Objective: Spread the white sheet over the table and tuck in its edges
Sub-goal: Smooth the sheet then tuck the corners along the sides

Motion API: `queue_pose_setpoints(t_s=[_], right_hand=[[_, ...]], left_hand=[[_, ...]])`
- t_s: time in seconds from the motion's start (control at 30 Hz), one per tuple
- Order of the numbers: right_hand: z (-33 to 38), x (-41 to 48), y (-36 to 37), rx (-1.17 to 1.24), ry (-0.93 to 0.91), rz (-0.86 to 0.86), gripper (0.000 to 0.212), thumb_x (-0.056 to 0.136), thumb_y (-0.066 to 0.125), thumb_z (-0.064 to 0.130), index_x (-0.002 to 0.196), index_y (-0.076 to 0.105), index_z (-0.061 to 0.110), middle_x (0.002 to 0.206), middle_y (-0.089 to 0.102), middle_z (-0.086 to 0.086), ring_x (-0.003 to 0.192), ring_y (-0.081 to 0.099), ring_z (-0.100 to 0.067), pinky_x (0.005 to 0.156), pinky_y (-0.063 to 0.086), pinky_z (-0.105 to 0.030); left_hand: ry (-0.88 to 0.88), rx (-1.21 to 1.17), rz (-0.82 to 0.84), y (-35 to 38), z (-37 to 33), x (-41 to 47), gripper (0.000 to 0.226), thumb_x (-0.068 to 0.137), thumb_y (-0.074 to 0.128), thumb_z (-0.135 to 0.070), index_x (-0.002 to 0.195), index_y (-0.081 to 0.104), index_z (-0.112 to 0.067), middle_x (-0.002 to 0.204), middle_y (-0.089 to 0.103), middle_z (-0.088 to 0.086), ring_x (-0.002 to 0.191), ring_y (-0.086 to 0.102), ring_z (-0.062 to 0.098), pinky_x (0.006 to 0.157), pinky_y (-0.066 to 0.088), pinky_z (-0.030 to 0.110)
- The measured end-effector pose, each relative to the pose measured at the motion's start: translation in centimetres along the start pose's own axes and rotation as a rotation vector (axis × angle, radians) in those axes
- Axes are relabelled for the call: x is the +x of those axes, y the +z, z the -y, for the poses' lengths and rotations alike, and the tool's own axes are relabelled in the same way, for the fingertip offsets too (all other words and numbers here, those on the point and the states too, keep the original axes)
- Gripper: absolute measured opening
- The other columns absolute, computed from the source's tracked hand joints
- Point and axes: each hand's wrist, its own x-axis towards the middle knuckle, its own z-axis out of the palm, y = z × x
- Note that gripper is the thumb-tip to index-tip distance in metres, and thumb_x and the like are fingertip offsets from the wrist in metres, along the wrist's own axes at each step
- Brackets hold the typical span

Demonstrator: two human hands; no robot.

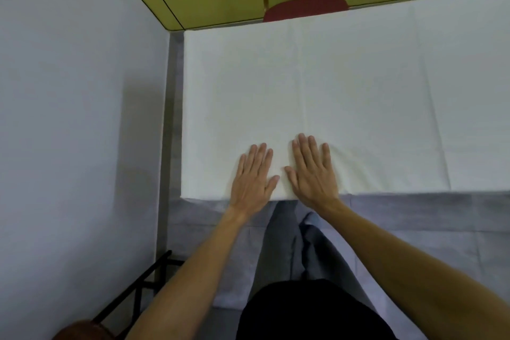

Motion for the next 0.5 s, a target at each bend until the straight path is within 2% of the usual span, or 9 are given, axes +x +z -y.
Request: queue_pose_setpoints(t_s=[0.13,0.23,0.37,0.5], right_hand=[[0.2,-0.1,0.0,-0.012,0.006,0.02,0.077,0.104,0.027,0.056,0.161,0.015,0.006,0.17,0.009,-0.014,0.157,0.008,-0.033,0.126,0.005,-0.056],[0.2,0.0,-0.4,-0.052,0.013,0.052,0.085,0.101,0.022,0.064,0.161,0.011,0.004,0.17,0.007,-0.014,0.157,0.005,-0.033,0.126,0.003,-0.055],[0.5,0.0,-0.6,-0.065,0.023,0.057,0.091,0.099,0.023,0.067,0.161,0.011,0.002,0.17,0.008,-0.015,0.157,0.006,-0.032,0.126,0.008,-0.057],[0.7,0.0,-0.9,-0.099,0.036,0.078,0.093,0.098,0.023,0.069,0.16,0.011,0.001,0.17,0.007,-0.014,0.157,0.005,-0.032,0.125,0.011,-0.058]], left_hand=[[-0.037,0.034,0.016,-0.6,6.4,-2.3,0.074,0.102,0.034,-0.051,0.159,0.007,-0.012,0.167,-0.001,0.006,0.154,-0.003,0.024,0.124,0.01,0.048],[0.016,0.067,0.039,-1.2,9.8,-3.4,0.074,0.102,0.028,-0.054,0.158,0.006,-0.011,0.167,-0.002,0.006,0.154,-0.003,0.025,0.123,0.014,0.048],[0.032,0.05,0.048,-1.4,10.8,-3.6,0.076,0.102,0.029,-0.056,0.158,0.006,-0.011,0.167,-0.001,0.006,0.154,-0.003,0.025,0.124,0.014,0.047],[-0.005,0.023,0.046,-1.8,11.4,-4.4,0.079,0.101,0.031,-0.059,0.157,0.014,-0.007,0.166,0.005,0.009,0.154,0.002,0.027,0.124,0.014,0.049]])
